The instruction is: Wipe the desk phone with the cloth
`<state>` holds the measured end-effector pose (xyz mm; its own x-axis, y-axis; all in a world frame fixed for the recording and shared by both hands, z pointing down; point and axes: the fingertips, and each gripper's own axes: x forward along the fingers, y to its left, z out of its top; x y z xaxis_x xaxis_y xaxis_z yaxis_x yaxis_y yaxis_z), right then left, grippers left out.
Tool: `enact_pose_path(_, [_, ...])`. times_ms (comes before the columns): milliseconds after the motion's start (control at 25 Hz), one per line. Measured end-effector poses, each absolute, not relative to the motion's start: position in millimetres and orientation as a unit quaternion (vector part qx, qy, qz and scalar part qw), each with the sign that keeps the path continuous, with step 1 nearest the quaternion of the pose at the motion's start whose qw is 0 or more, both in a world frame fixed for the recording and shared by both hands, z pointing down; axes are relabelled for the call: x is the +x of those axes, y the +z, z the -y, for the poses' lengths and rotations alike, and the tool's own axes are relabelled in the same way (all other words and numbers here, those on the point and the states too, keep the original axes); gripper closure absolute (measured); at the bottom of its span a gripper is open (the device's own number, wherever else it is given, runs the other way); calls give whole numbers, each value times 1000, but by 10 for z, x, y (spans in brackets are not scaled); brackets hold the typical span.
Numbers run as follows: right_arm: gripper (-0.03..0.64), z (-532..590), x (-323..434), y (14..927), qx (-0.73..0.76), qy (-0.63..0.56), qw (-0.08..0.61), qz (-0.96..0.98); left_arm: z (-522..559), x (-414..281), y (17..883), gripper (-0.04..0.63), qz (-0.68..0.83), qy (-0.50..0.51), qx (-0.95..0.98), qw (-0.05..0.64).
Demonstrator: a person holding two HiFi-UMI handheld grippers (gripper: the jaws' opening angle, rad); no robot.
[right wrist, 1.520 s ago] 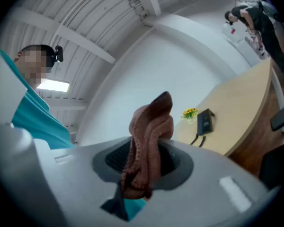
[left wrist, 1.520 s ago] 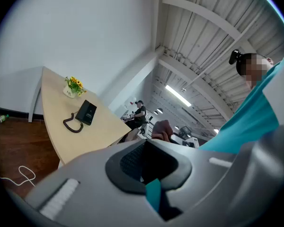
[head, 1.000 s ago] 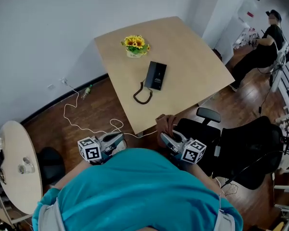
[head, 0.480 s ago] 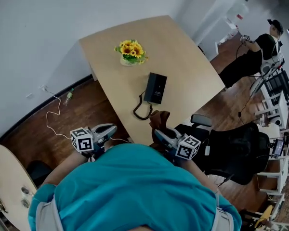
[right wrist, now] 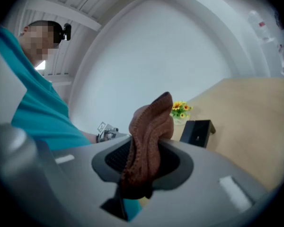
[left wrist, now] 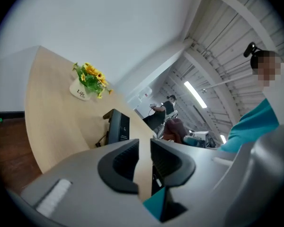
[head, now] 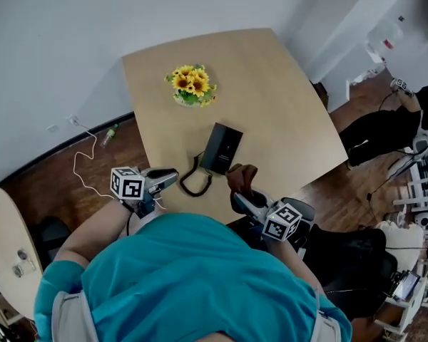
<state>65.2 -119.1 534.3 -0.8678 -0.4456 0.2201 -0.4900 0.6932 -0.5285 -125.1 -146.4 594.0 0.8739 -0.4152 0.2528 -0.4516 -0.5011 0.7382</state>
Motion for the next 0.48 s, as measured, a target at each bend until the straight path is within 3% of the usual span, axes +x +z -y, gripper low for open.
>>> enact_pose_path(160, [503, 1499, 966, 5492, 229, 289, 41, 929, 1930, -954, 6148, 410, 269, 79, 847, 451])
enact_pose_path(280, [503, 1590, 1120, 5553, 239, 293, 24, 925, 2282, -769, 6333, 368, 238, 120, 851, 452])
enact_pose_path(400, [503, 1621, 1165, 5619, 270, 310, 25, 911, 2727, -603, 6593, 286, 196, 155, 860, 445])
enact_pose_path(480, [503, 1582, 1121, 5611, 287, 314, 33, 904, 2974, -486, 6746, 284, 172, 158, 864, 447])
